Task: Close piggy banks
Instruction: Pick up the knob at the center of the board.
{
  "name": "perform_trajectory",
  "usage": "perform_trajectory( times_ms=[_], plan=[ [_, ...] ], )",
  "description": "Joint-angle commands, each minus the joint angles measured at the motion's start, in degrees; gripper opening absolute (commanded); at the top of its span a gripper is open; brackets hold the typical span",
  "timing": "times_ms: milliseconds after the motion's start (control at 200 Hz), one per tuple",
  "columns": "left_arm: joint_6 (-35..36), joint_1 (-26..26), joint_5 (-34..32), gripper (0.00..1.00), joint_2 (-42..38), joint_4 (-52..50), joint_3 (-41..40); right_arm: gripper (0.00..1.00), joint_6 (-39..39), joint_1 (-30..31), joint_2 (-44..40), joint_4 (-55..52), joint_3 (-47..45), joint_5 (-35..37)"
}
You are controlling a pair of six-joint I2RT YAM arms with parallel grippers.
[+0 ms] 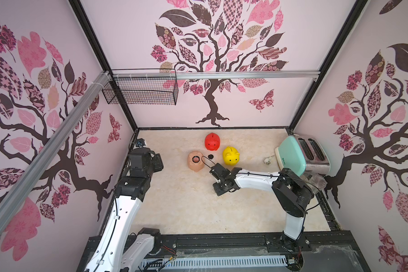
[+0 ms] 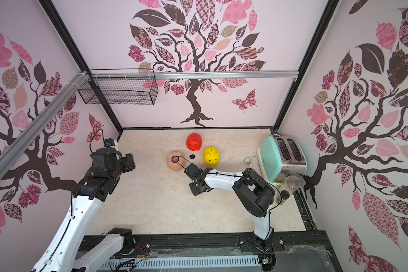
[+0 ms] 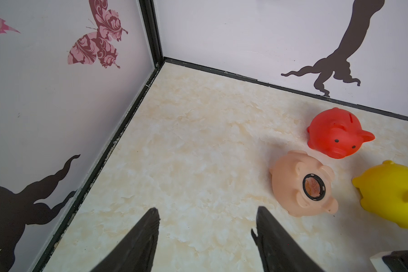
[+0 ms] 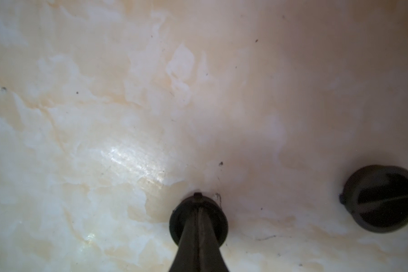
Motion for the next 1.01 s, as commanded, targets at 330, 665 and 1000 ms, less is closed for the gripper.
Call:
perform_trajectory(
  times_ms=[330, 665, 1000],
  plan=[
    [0.7, -0.2, 0.7, 0.67, 0.4, -0.4, 0.5, 0.00, -1.5, -0.4, 2.2, -3.5, 0.6, -1.0],
    [0.8, -0.2, 0.6, 0.67, 0.4, -0.5, 0.6, 0.00, 2.6, -0.4, -0.1, -2.7, -0.8, 2.3],
    [0.8, -0.3, 0.4, 0.67, 0.4, -0.6, 0.5, 0.00, 4.5, -0.4, 0.2, -4.4, 0.0, 0.8]
  ],
)
